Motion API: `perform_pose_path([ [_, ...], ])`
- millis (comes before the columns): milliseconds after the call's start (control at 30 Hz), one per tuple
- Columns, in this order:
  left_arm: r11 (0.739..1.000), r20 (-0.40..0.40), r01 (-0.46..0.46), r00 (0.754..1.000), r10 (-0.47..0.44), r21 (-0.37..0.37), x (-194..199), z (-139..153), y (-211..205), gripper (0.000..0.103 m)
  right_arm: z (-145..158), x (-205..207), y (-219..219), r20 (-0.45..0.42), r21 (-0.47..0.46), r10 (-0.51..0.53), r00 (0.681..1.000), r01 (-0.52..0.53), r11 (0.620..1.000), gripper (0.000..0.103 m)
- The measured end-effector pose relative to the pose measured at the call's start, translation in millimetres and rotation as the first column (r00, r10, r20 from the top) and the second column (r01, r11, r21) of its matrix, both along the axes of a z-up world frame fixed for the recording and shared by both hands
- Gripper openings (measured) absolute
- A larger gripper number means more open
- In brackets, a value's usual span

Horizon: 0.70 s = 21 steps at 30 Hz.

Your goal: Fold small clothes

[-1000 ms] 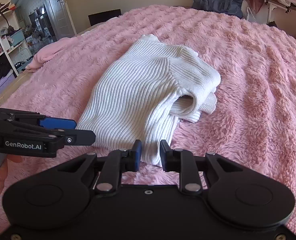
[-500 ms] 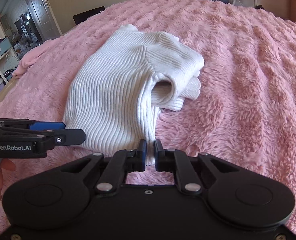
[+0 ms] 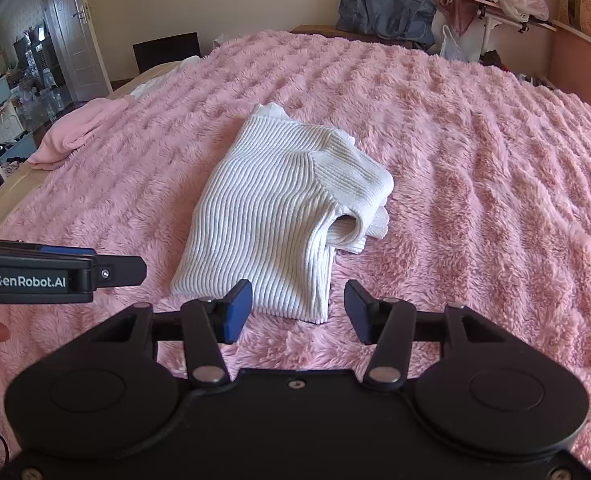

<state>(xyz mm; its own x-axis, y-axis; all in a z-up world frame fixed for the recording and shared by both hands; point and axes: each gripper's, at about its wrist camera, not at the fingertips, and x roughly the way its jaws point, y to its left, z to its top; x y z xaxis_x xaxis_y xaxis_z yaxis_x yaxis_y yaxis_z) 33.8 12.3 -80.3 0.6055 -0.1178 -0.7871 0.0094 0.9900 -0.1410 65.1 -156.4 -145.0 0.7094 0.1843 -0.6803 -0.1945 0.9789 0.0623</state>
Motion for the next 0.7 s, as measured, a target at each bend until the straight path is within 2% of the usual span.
perform_pose_path([
  [300,0.999,-0.039,-0.037,0.998,0.039,0.037,-31,16,1,0.062,15,-28,15,-0.035,-0.039,0.004,0.999,-0.006,0.999,0.059],
  [700,0.996,-0.07,-0.017,0.997,0.023,0.09,-53,29,-16,0.063,22,-44,13,-0.06,-0.033,-0.007,0.998,0.005,0.999,0.065],
])
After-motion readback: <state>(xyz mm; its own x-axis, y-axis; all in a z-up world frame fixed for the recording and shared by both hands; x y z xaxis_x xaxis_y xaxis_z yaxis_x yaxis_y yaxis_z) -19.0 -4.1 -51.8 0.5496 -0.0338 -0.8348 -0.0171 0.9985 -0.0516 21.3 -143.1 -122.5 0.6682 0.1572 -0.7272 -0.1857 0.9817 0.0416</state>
